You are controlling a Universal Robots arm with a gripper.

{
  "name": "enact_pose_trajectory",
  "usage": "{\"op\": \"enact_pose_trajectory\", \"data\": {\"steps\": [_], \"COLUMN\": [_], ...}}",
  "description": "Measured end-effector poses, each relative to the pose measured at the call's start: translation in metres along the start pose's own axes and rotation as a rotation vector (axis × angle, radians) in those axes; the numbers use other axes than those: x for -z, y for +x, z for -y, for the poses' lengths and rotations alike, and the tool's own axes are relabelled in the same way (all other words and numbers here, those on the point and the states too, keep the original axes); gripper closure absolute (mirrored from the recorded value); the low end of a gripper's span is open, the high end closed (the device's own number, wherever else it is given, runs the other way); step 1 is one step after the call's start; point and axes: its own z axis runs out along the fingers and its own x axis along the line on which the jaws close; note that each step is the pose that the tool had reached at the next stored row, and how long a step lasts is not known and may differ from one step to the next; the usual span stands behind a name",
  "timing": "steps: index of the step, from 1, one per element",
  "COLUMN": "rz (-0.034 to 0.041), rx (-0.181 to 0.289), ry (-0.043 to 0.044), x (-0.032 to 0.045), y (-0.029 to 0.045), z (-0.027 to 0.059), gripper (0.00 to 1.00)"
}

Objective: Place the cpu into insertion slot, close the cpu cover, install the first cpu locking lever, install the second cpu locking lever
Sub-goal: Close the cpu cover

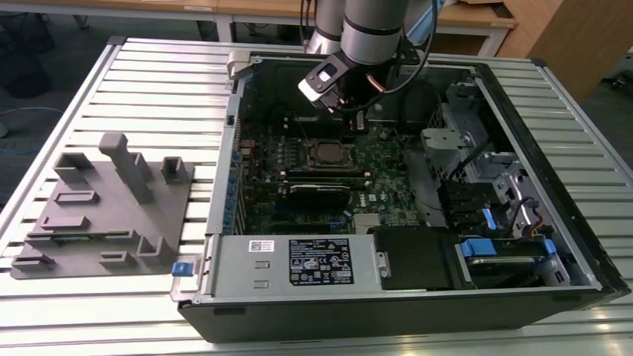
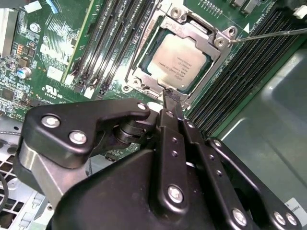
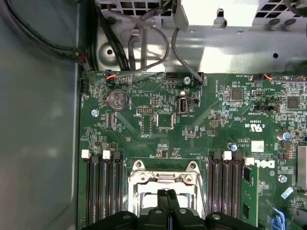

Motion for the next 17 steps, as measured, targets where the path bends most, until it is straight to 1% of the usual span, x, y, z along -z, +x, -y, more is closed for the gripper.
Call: {"op": "enact_pose_trajectory", "data": {"steps": [2, 6, 9, 11, 14, 17], "rz": [-0.0002, 0.0, -0.0001, -0.0001, 0.0, 0.0002], "rx": [0.0, 0.0, 0.0, 0.0, 0.0, 0.0], "ry": [-0.0001, 0.0001, 0.0, 0.0001, 0.0001, 0.0002], "x": [-0.0002, -0.001, -0.0027, -0.0047, -0.0078, -0.0089], "y": [0.0, 0.0, 0.0, 0.0, 0.0, 0.0], "z": [0.0023, 0.0141, 0.0204, 0.0228, 0.0241, 0.0275], "gripper": [0.9, 0.9, 0.9, 0.9, 0.9, 0.9]}}
